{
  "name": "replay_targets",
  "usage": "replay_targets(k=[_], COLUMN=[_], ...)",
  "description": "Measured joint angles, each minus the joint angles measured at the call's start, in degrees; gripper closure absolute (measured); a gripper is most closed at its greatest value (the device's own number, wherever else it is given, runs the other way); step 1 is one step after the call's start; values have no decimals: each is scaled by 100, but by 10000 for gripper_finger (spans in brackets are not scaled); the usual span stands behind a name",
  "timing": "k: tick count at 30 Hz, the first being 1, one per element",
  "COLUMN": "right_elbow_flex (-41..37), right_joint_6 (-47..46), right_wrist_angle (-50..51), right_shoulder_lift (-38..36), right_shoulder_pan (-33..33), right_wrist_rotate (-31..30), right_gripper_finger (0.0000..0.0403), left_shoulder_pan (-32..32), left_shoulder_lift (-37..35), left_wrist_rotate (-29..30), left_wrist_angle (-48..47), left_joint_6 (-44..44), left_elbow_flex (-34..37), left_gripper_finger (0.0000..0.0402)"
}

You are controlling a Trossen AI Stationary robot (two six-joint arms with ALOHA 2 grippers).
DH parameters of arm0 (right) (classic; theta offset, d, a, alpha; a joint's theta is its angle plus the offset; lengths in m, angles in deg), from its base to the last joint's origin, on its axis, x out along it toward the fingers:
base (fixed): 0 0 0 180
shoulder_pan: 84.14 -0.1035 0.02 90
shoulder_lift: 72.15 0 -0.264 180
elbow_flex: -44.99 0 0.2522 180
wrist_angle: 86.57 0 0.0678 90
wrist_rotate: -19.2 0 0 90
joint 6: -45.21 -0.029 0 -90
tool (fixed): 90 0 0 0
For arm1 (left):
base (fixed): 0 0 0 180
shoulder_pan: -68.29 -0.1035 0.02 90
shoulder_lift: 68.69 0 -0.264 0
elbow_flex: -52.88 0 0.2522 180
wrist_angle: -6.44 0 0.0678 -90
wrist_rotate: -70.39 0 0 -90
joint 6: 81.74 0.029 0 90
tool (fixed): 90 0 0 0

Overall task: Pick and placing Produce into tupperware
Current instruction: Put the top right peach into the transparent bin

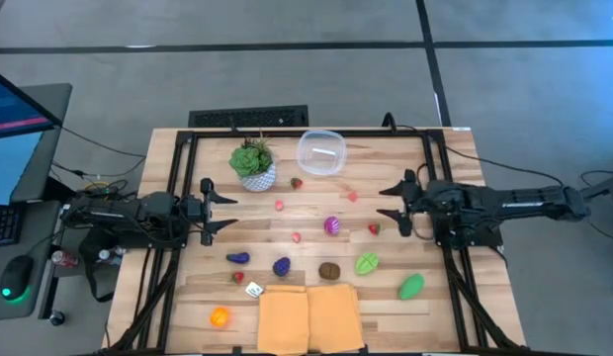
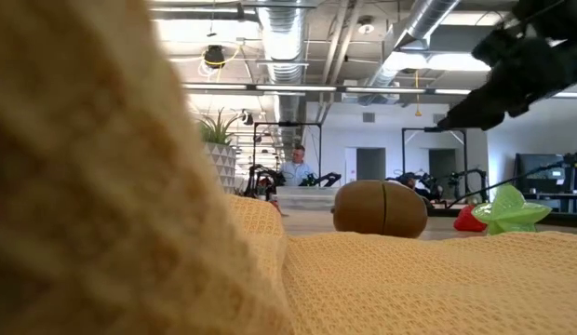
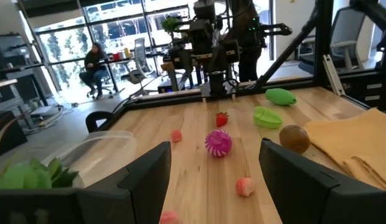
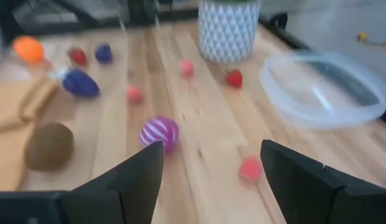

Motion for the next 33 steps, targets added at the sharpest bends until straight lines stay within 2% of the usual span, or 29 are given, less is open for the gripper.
replay_targets(k=[8,14,20,26,33], right_elbow_flex=[572,1031,1082,1082,1082], right_joint_6=[-202,136,225,133,136], right_wrist_angle=[-410,-413,-743,-1298,-1371], right_shoulder_lift=[1917,2974,3865,4356,4478], right_shoulder_pan=[160,407,629,751,906], right_wrist_rotate=[-298,-291,-268,-244,-246], right_gripper_finger=[112,112,112,112,112], left_shoulder_pan=[-2,-2,0,-2,-2], left_shoulder_lift=[0,2,2,2,2], left_wrist_rotate=[-15,-154,-406,-426,-575], left_wrist_angle=[-20,-49,-91,-99,-127], left_joint_6=[-6,-127,-166,-230,-404], left_elbow_flex=[0,-4,-4,-4,-2], left_gripper_finger=[168,168,168,168,168])
